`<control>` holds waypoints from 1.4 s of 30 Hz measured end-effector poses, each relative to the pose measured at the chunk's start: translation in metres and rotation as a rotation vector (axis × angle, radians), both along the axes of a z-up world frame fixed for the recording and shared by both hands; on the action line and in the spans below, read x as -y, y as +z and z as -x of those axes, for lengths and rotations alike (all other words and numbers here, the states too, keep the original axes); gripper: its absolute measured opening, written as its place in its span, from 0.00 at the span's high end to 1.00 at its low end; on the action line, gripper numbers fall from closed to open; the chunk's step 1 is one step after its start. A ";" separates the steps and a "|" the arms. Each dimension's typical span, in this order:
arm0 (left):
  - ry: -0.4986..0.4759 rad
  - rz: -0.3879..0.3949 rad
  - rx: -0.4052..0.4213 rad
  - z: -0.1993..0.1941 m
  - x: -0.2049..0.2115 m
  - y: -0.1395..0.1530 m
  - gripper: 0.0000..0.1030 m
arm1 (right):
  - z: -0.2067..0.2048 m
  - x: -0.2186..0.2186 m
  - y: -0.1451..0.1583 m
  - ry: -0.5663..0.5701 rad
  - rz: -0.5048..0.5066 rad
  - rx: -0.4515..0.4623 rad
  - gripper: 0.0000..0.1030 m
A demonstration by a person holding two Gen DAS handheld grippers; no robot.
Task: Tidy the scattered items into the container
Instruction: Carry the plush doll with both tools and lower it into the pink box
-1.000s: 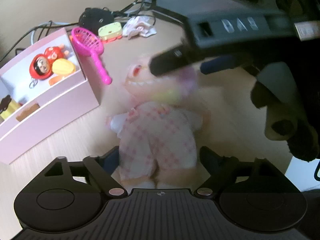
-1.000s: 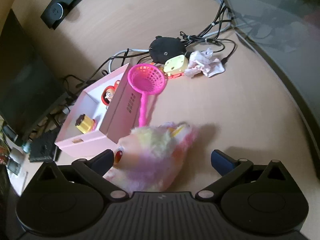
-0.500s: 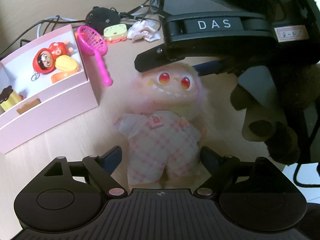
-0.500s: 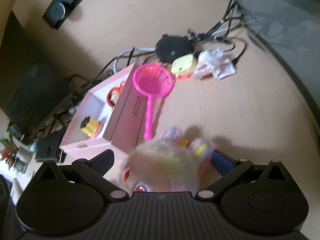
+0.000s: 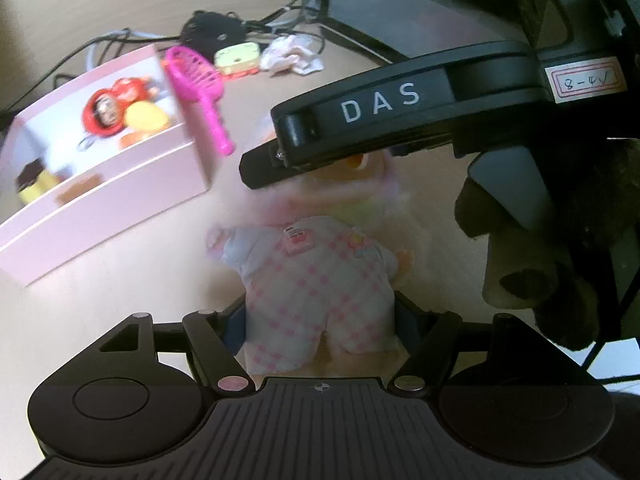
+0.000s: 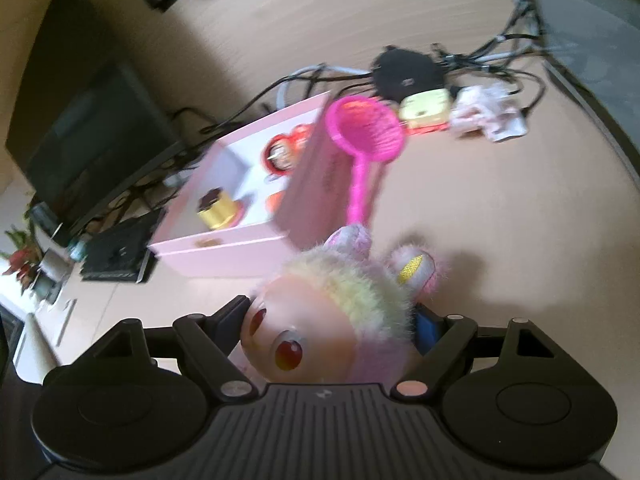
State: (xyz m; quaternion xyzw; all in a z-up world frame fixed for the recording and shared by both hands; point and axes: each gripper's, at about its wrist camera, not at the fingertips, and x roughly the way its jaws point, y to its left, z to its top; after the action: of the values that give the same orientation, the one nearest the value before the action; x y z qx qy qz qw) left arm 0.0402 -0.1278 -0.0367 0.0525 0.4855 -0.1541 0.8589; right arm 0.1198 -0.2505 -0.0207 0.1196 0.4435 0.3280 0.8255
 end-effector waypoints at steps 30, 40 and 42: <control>0.202 0.098 -0.009 0.095 -0.140 0.013 0.25 | 0.074 -0.165 0.024 0.213 0.104 0.039 0.20; 0.144 0.104 0.032 0.099 -0.147 0.014 0.27 | 0.090 -0.164 0.042 0.160 0.116 0.097 0.20; 0.125 0.101 0.061 0.095 -0.146 0.019 0.27 | 0.088 -0.161 0.054 0.150 0.116 0.131 0.21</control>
State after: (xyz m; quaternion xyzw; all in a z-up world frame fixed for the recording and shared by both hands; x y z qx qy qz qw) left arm -0.0548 0.0181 -0.0178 -0.0164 0.4533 -0.1229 0.8827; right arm 0.0315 -0.0895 0.0331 0.0166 0.4146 0.3699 0.8312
